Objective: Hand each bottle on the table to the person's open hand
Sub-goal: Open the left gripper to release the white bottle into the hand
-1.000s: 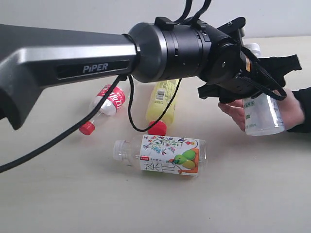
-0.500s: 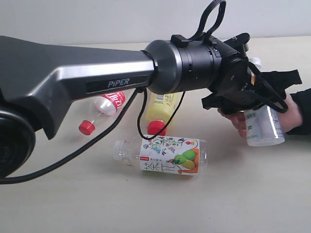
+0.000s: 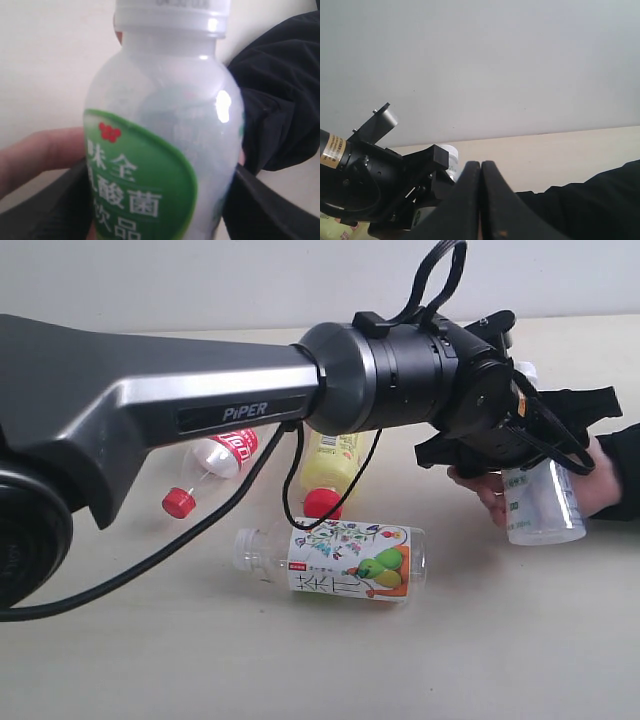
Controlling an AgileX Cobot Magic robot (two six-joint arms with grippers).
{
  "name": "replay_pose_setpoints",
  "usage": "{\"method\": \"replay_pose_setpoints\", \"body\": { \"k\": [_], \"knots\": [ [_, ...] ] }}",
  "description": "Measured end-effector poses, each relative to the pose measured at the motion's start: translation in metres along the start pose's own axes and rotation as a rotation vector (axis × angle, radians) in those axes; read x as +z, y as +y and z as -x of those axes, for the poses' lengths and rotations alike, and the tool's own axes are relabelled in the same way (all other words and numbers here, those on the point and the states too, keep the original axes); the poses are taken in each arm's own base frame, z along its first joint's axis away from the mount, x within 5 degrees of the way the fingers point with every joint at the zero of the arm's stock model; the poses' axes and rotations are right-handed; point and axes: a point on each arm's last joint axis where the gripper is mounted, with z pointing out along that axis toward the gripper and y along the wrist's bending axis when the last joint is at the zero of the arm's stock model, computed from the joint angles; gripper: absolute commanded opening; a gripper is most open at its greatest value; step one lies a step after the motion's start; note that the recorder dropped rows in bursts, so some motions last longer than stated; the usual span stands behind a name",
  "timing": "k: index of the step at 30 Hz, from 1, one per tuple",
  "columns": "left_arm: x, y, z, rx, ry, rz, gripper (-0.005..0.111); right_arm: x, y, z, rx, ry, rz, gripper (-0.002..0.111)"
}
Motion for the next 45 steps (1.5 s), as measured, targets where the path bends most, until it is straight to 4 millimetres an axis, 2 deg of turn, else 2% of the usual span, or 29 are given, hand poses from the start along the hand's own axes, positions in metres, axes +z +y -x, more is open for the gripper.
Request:
{"method": "replay_pose_setpoints", "body": {
  "k": [2,4,5,6,8,14,18,34,45],
  "knots": [
    [0.000,0.000,0.000,0.000,0.002,0.003,0.002,0.000,0.000,0.000,0.000,0.000,0.000,0.000],
    [0.000,0.000,0.000,-0.002,0.004,0.005,0.015,0.000,0.000,0.000,0.000,0.000,0.000,0.000],
    [0.000,0.000,0.000,-0.004,0.004,0.004,0.027,0.000,0.000,0.000,0.000,0.000,0.000,0.000],
    [0.000,0.000,0.000,-0.004,0.005,0.005,0.032,0.000,0.000,0.000,0.000,0.000,0.000,0.000],
    [0.000,0.001,-0.001,0.001,0.006,0.006,0.051,0.000,0.000,0.000,0.000,0.000,0.000,0.000],
    [0.000,0.001,-0.001,0.008,0.006,0.007,0.071,0.000,0.000,0.000,0.000,0.000,0.000,0.000],
    [0.000,0.001,-0.001,0.010,0.010,0.012,0.075,0.000,0.000,0.000,0.000,0.000,0.000,0.000],
    [-0.001,0.001,-0.001,0.012,0.015,0.019,0.075,0.000,0.000,0.000,0.000,0.000,0.000,0.000],
    [-0.030,-0.015,0.011,0.019,-0.009,-0.013,0.074,0.000,0.000,0.000,0.000,0.000,0.000,0.000]
  ]
}}
